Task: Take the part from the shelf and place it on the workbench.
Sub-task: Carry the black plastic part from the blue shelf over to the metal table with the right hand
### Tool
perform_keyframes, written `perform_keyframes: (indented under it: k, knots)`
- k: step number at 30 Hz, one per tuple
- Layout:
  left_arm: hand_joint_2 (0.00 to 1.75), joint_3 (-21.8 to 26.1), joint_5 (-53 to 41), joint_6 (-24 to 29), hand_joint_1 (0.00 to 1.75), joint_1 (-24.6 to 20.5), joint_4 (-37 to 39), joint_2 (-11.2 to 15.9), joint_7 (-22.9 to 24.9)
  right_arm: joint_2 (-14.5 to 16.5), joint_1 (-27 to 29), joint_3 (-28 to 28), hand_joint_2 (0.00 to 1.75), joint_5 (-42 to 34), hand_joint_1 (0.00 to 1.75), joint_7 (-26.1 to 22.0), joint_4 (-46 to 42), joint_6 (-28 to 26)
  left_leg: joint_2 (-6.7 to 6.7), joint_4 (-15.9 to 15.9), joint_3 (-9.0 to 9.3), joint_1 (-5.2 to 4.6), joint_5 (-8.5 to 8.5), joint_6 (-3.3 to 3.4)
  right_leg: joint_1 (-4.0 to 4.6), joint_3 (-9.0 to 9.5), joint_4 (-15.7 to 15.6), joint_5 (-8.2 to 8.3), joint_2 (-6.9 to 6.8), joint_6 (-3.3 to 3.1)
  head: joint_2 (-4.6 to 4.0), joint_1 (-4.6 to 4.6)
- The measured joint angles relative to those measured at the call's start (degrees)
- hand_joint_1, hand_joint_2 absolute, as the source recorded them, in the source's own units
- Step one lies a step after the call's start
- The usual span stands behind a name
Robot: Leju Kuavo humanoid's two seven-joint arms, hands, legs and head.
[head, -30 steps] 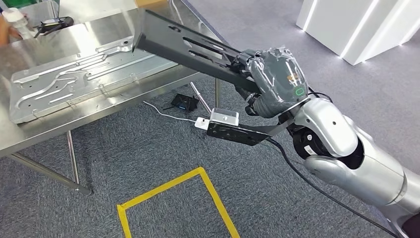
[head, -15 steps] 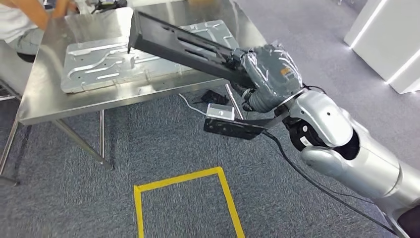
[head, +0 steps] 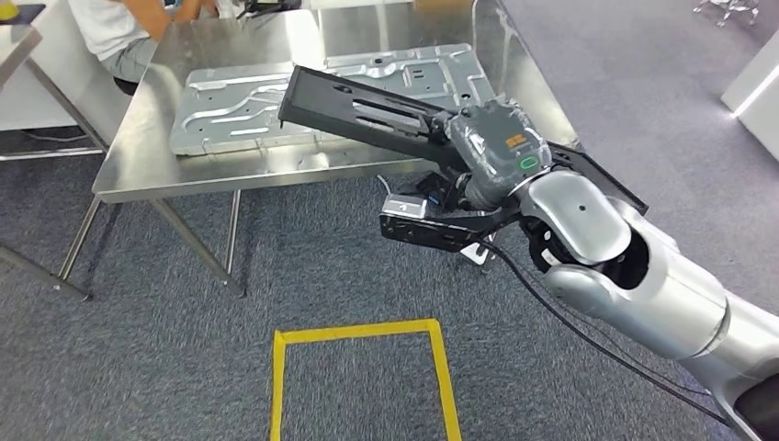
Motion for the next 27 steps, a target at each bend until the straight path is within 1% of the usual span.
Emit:
perform_keyframes:
  k: [1, 2, 3, 5, 10, 14, 20, 27]
  knots:
    - [1.75, -0.3, -0.3, -0.2, 0.00, -0.3, -0.1, 0.5, 0.1, 0.0, 0.0, 0.4, 1.75, 0.4, 1.75, 0.1, 0.2, 0.1, 0.49, -0.3, 0.24, -0.11, 0.15, 0.41, 0.20, 0.01, 0.1, -0.11, 0.01, -0.02, 0.00, -0.17]
    - [1.75, -0.6, -0.6, -0.5, 0.00, -0.5, -0.1, 0.9, 0.1, 0.2, 0.1, 0.8, 1.75, 0.7, 1.75, 0.2, 0.5, 0.2, 0.48, -0.6, 0.26, -0.06, 0.09, 0.69, 0.30, 0.03, 0.2, -0.13, -0.09, -0.16, 0.00, -0.22]
    - [1.75, -0.9, -0.8, -0.7, 0.00, -0.6, -0.1, 1.2, 0.2, 0.3, 0.1, 1.2, 1.75, 1.0, 1.75, 0.2, 0.7, 0.2, 0.50, -0.6, 0.25, 0.01, 0.14, 0.72, 0.41, 0.07, 0.2, -0.14, -0.15, -0.25, 0.00, -0.26]
    - [1.75, -1.3, -1.3, -1.1, 0.00, -0.9, -0.2, 1.7, 0.3, 0.5, 0.1, 2.0, 1.75, 1.5, 1.75, 0.2, 1.2, 0.2, 0.53, -0.7, 0.30, 0.10, 0.16, 0.50, 0.50, 0.06, 0.2, -0.19, -0.20, -0.34, 0.00, -0.27]
    - [1.75, -2.2, -1.6, -1.4, 0.00, -1.3, -0.2, 2.3, 0.3, 0.8, 0.1, 3.5, 1.75, 1.9, 1.75, 0.2, 2.1, 0.2, 0.52, -0.9, 0.32, 0.13, 0.19, 0.28, 0.57, 0.06, 0.2, -0.25, -0.27, -0.45, 0.00, -0.25]
    - [1.75, -2.8, -1.8, -1.6, 0.00, -1.5, -0.2, 2.6, 0.3, 1.1, 0.0, 4.4, 1.75, 2.1, 1.75, 0.0, 2.8, 0.1, 0.53, -0.9, 0.30, 0.14, 0.17, -0.17, 0.56, 0.07, 0.2, -0.25, -0.32, -0.45, 0.00, -0.24]
    - [1.75, -3.6, -2.9, -2.5, 0.00, -1.8, -0.2, 3.0, 0.6, 2.7, -0.3, 5.5, 1.75, 3.8, 1.75, -1.2, 4.0, 0.0, 0.54, -0.9, 0.24, 0.12, 0.16, -0.20, 0.52, 0.11, 0.1, -0.25, -0.38, -0.44, 0.00, -0.24]
    - [1.75, -3.8, -3.3, -2.8, 0.00, -1.8, -0.2, 3.5, 0.7, 4.5, -1.1, 6.2, 1.75, 4.2, 1.75, -1.5, 4.9, 0.0, 0.53, -0.8, 0.20, 0.11, 0.16, -0.20, 0.50, 0.16, 0.0, -0.24, -0.50, -0.44, 0.00, -0.24]
